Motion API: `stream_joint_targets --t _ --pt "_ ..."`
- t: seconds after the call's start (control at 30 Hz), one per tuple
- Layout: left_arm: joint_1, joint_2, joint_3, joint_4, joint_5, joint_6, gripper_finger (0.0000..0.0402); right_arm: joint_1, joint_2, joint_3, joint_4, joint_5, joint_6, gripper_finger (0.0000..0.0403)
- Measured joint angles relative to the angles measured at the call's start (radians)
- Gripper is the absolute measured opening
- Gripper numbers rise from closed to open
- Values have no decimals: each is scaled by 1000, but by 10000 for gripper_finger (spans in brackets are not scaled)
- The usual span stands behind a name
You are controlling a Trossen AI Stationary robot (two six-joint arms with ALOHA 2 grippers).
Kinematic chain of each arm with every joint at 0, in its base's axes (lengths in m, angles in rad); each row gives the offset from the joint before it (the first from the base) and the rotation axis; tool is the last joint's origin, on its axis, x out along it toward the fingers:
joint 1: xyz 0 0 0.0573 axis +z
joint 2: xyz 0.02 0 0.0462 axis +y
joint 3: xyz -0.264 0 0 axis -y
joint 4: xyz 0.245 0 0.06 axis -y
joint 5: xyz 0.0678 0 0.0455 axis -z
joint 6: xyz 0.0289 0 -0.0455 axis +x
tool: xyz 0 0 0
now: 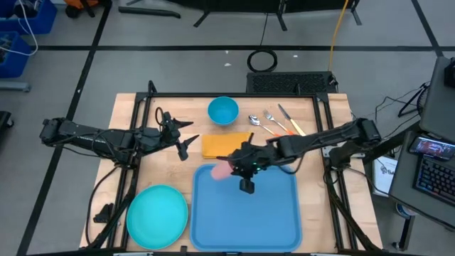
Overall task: Set up tray
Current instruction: Put the pink cup on the blue serving tray
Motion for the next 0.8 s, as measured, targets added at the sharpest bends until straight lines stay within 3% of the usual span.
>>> stream_joint_targets --t 0.37,0.57,0.8 --pt "0 0 0 -2 0 10 255 -40 247 320 -241 -126 -85 0" --pt "0 -2 0 -7 0 26 255 -42 380 515 -430 -129 -208 0" --pt "0 -3 0 -25 8 36 255 -54 444 587 -484 -157 -350 0"
